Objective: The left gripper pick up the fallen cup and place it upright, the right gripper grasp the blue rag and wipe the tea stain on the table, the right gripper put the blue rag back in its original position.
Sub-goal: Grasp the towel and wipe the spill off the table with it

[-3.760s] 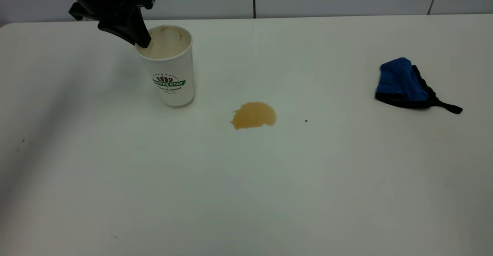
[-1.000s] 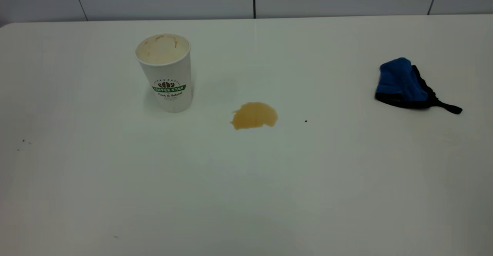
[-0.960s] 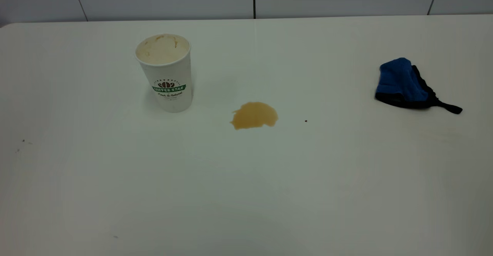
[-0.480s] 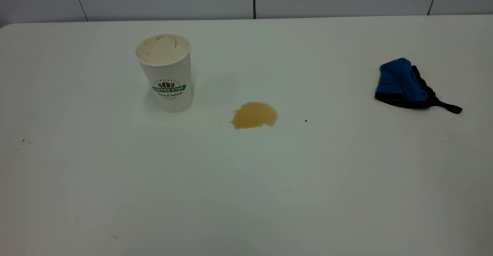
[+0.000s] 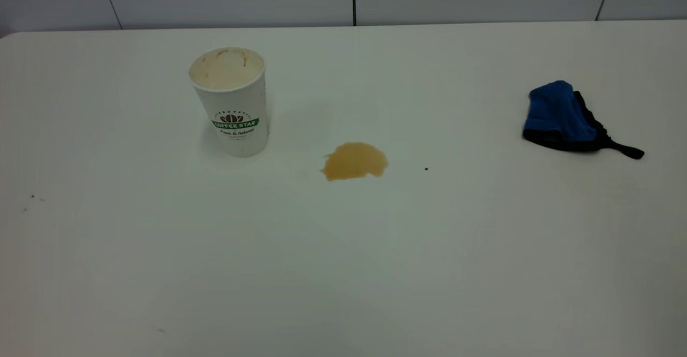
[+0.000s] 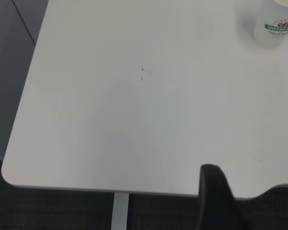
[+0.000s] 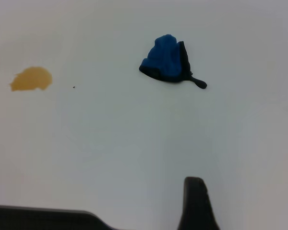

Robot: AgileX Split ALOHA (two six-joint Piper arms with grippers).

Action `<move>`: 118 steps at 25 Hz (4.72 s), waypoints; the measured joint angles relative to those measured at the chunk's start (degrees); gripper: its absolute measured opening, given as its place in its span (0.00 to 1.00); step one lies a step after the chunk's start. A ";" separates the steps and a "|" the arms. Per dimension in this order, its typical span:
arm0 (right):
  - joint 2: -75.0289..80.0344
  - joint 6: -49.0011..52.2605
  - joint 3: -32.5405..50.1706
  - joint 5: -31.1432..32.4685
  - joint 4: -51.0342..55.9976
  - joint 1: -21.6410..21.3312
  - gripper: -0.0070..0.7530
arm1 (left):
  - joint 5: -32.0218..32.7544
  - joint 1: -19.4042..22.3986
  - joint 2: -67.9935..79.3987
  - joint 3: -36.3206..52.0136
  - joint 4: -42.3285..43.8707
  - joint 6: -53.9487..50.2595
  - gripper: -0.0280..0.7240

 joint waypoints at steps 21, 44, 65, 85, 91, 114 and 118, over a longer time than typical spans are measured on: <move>0.00 0.00 0.00 -0.02 0.80 0.00 0.74 | 0.02 0.00 0.00 0.00 0.00 0.01 0.59; 91.45 -7.65 -45.28 -13.09 4.83 0.00 0.86 | 0.02 0.00 0.00 0.00 0.05 0.06 0.59; 148.64 -8.50 -95.08 2.76 5.34 0.00 0.97 | 0.02 0.00 0.00 0.00 0.05 0.16 0.59; 157.79 -7.47 -95.62 -12.41 -0.53 0.00 0.71 | 0.02 0.00 0.00 0.00 0.05 0.20 0.59; 157.84 -7.20 -95.86 -12.46 5.87 -0.30 0.20 | 0.02 0.00 0.00 0.00 0.05 0.20 0.59; 158.09 -6.91 -96.29 -11.67 7.81 25.08 0.12 | 0.02 0.00 0.00 0.00 0.05 0.20 0.59; 158.15 -4.79 -96.29 -14.18 7.85 29.68 0.12 | 0.02 0.00 0.00 0.00 0.05 0.20 0.59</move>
